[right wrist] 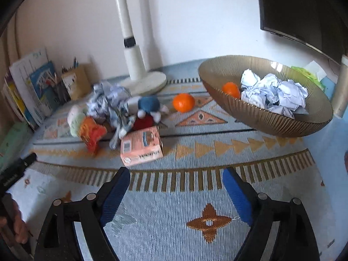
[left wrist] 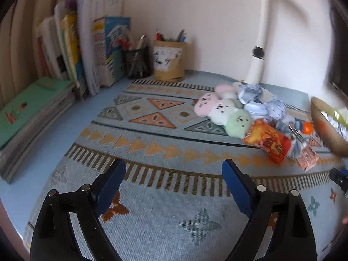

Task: Organize objects
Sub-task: 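Withdraw both grippers from the bowl back over the rug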

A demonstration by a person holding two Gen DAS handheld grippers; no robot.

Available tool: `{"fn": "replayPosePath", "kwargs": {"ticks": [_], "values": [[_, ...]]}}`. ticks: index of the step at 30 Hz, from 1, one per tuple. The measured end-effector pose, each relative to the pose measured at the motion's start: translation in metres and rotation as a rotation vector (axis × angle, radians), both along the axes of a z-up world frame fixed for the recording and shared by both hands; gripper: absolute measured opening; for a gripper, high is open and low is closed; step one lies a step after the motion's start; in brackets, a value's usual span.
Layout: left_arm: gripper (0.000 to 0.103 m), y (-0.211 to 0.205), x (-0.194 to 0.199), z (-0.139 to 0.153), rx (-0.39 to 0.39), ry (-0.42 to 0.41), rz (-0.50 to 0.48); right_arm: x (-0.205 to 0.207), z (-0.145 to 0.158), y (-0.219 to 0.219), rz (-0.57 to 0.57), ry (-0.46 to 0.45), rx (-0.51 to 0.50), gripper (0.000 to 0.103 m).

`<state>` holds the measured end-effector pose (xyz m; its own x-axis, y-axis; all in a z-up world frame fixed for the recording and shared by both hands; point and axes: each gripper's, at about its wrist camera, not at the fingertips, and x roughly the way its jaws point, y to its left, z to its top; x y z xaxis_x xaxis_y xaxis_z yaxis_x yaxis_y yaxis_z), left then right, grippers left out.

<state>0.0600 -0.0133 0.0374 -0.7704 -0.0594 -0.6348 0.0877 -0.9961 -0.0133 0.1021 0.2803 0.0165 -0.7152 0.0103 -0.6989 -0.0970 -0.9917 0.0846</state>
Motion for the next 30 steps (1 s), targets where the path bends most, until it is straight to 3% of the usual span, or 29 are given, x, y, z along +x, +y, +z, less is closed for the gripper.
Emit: {"fn": "replayPosePath", "kwargs": {"ticks": [6, 9, 30], "values": [[0.09, -0.007, 0.002, 0.001, 0.039, -0.004, 0.0, 0.002, -0.001, -0.017, 0.006, 0.008, 0.11, 0.088], [0.09, -0.008, 0.004, 0.001, 0.053, 0.001, -0.007, 0.004, 0.0, -0.012, -0.014, 0.019, 0.102, 0.093], [0.09, -0.008, 0.007, 0.001, 0.08, 0.013, -0.044, -0.006, -0.006, -0.012, -0.016, -0.034, 0.106, 0.093]]}}
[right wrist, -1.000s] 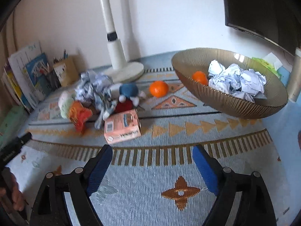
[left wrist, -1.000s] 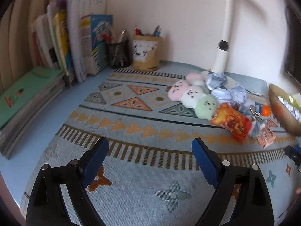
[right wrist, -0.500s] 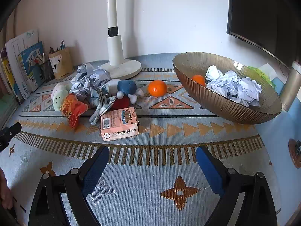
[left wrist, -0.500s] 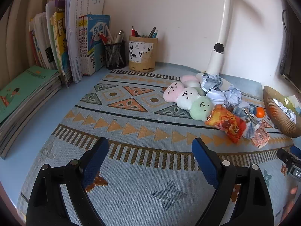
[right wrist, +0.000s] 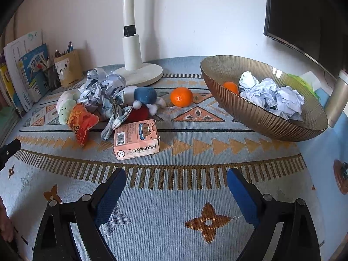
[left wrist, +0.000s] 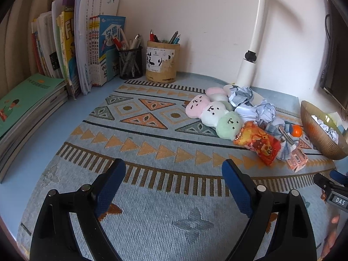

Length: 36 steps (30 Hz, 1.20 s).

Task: Organize objects
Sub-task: 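Withdraw both grippers from the bowl back over the rug, then grasp the stacked plush toy with the left gripper while the right gripper grasps the orange snack bag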

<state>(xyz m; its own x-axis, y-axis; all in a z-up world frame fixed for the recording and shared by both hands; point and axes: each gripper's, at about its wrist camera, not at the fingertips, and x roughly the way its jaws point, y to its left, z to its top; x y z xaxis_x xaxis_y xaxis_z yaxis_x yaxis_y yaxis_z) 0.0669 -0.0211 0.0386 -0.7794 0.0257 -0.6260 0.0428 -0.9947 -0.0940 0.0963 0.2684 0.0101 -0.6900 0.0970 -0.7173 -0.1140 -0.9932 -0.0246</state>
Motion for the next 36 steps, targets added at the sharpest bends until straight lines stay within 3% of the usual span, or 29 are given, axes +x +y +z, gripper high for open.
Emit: {"fn": "replayPosePath", "kwargs": {"ticks": [8, 10, 13, 16, 20, 24, 26, 27, 28, 31, 33, 36], "values": [[0.089, 0.001, -0.001, 0.0, 0.0, -0.007, -0.012, -0.001, 0.0, -0.003, 0.011, -0.004, -0.002, 0.093], [0.089, -0.003, -0.007, 0.0, 0.035, -0.042, -0.047, -0.004, 0.001, -0.006, 0.039, -0.022, -0.026, 0.093], [0.089, -0.023, -0.029, 0.003, 0.202, -0.114, -0.07, -0.013, 0.013, -0.017, 0.158, -0.039, -0.174, 0.093], [0.089, -0.034, -0.065, 0.011, 0.342, -0.177, -0.093, -0.035, 0.029, -0.055, 0.303, -0.054, -0.162, 0.093], [0.089, -0.007, -0.117, 0.01, 0.319, -0.232, -0.139, -0.07, 0.026, -0.112, 0.481, -0.069, -0.024, 0.092], [0.088, 0.019, -0.152, -0.012, 0.323, -0.307, -0.122, -0.096, 0.005, -0.138, 0.534, -0.087, 0.097, 0.068], [0.083, 0.027, -0.161, -0.022, 0.324, -0.323, -0.107, -0.106, -0.003, -0.138, 0.532, -0.097, 0.129, 0.066], [0.08, 0.031, -0.162, -0.022, 0.305, -0.3, -0.099, -0.11, -0.009, -0.137, 0.532, -0.103, 0.14, 0.064], [0.068, 0.035, -0.163, -0.022, 0.286, -0.291, -0.104, -0.112, -0.013, -0.137, 0.532, -0.111, 0.145, 0.054], [0.054, 0.042, -0.165, -0.022, 0.253, -0.284, -0.137, -0.109, -0.019, -0.133, 0.56, -0.105, 0.114, 0.036], [0.051, 0.038, -0.159, -0.018, 0.25, -0.27, -0.173, -0.105, -0.016, -0.131, 0.551, -0.103, 0.106, 0.03], [0.049, 0.028, -0.143, -0.007, 0.216, -0.248, -0.242, -0.09, 0.004, -0.12, 0.525, -0.116, -0.041, 0.03]]}}
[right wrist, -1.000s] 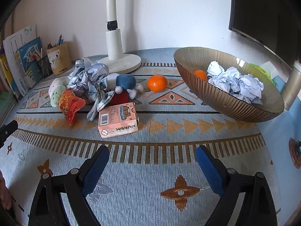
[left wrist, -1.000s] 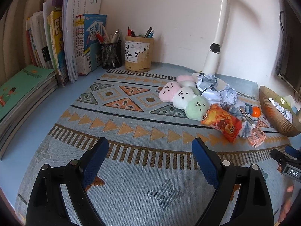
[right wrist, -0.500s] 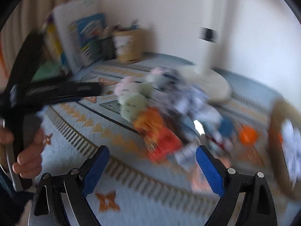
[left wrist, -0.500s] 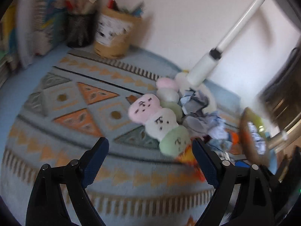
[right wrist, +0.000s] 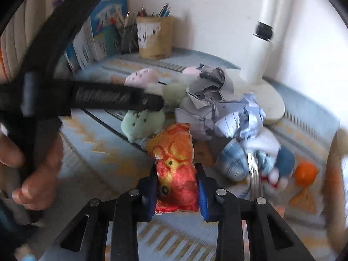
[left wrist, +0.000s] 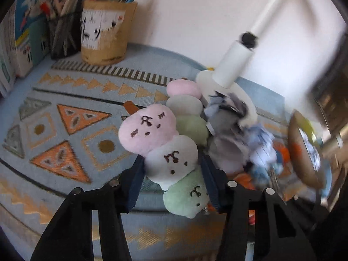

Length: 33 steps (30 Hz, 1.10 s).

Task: Organize objects
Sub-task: 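Grasp the stacked plush toy with the left gripper while the right gripper grasps the orange snack bag, then carry the plush toy and snack bag to the gold bowl and open both grippers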

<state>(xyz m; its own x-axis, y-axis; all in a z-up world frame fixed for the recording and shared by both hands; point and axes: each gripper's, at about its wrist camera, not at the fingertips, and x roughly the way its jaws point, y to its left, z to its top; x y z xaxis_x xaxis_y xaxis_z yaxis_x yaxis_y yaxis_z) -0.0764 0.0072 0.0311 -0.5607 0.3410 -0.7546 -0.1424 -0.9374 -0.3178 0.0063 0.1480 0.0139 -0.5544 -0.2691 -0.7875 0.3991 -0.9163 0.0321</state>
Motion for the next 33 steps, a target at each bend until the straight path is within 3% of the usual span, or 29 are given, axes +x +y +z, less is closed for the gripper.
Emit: {"fn": "replayPosePath", "kwargs": {"ticks": [5, 9, 12, 14, 16, 18, 22, 23, 24, 25, 26, 28, 30, 33], "values": [[0.049, -0.019, 0.064, 0.029, -0.101, 0.111, -0.215, 0.055, 0.012, 0.03, -0.085, -0.12, -0.198, 0.03], [0.05, -0.009, 0.116, 0.02, -0.217, 0.11, -0.437, 0.085, -0.014, 0.038, -0.241, -0.176, -0.198, 0.031], [0.056, 0.005, 0.134, 0.003, -0.292, 0.095, -0.511, 0.094, -0.024, 0.044, -0.281, -0.176, -0.221, 0.032], [0.059, 0.007, 0.14, -0.003, -0.301, 0.093, -0.485, 0.097, -0.022, 0.043, -0.285, -0.169, -0.226, 0.038], [0.089, 0.001, 0.139, -0.005, -0.264, 0.068, -0.424, 0.098, -0.019, 0.046, -0.271, -0.174, -0.226, 0.058], [0.09, -0.005, 0.144, -0.005, -0.221, 0.064, -0.369, 0.105, -0.014, 0.046, -0.272, -0.134, -0.198, 0.067], [0.09, -0.017, 0.146, -0.009, -0.078, 0.03, -0.211, 0.106, -0.013, 0.041, -0.248, -0.097, -0.155, 0.068], [0.089, -0.017, 0.142, -0.014, -0.074, 0.01, -0.16, 0.106, -0.015, 0.041, -0.242, -0.085, -0.147, 0.068], [0.083, -0.014, 0.141, -0.017, -0.085, -0.001, -0.128, 0.104, -0.017, 0.037, -0.224, -0.06, -0.126, 0.068], [0.068, -0.009, 0.142, -0.017, -0.127, 0.015, -0.096, 0.104, -0.02, 0.036, -0.213, -0.051, -0.112, 0.064], [0.06, -0.005, 0.143, -0.017, -0.151, 0.02, -0.093, 0.105, -0.024, 0.032, -0.204, -0.047, -0.086, 0.06], [0.04, 0.005, 0.144, -0.017, -0.182, 0.023, -0.094, 0.109, -0.025, 0.025, -0.199, -0.012, -0.028, 0.039], [0.04, 0.015, 0.15, -0.014, -0.226, 0.06, -0.113, 0.116, -0.024, 0.023, -0.183, 0.012, -0.012, 0.037], [0.04, 0.028, 0.158, -0.009, -0.245, 0.067, -0.159, 0.125, -0.021, 0.041, -0.156, -0.005, -0.138, 0.034]]}}
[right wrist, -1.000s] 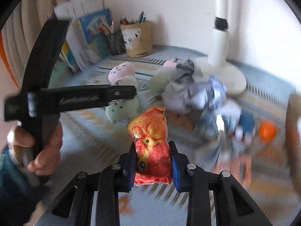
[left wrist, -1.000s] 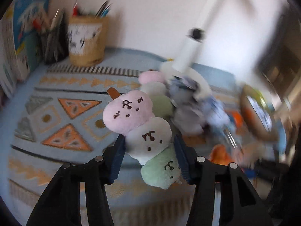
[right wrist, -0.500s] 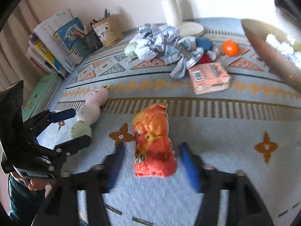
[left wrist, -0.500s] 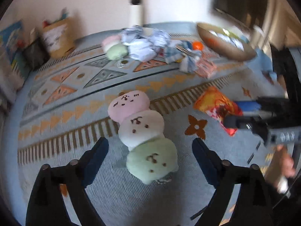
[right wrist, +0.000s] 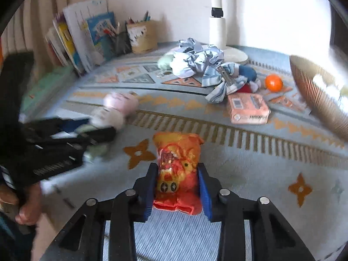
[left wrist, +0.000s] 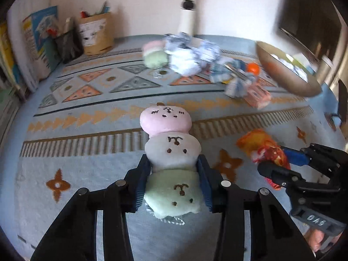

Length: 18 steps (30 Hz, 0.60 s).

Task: Organize objects
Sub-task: 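Carry the plush toy and snack bag to the gold bowl and open both grippers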

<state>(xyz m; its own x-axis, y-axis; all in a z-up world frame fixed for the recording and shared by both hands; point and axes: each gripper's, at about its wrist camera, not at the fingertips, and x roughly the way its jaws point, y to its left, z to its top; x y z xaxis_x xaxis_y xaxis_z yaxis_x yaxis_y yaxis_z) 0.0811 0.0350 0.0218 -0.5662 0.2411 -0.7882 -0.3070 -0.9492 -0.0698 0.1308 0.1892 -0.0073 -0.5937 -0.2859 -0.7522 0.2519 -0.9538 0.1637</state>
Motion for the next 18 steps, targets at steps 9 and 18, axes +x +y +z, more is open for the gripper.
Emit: {"fn": "replayPosePath", "kwargs": {"ticks": [9, 18], "values": [[0.04, 0.074, -0.019, 0.063, 0.113, 0.109, -0.16, 0.022, 0.07, 0.123, -0.215, 0.155, -0.078, 0.024], [0.041, 0.141, -0.045, 0.094, 0.178, 0.155, -0.262, 0.014, 0.061, 0.167, -0.068, -0.006, -0.144, 0.066]]}}
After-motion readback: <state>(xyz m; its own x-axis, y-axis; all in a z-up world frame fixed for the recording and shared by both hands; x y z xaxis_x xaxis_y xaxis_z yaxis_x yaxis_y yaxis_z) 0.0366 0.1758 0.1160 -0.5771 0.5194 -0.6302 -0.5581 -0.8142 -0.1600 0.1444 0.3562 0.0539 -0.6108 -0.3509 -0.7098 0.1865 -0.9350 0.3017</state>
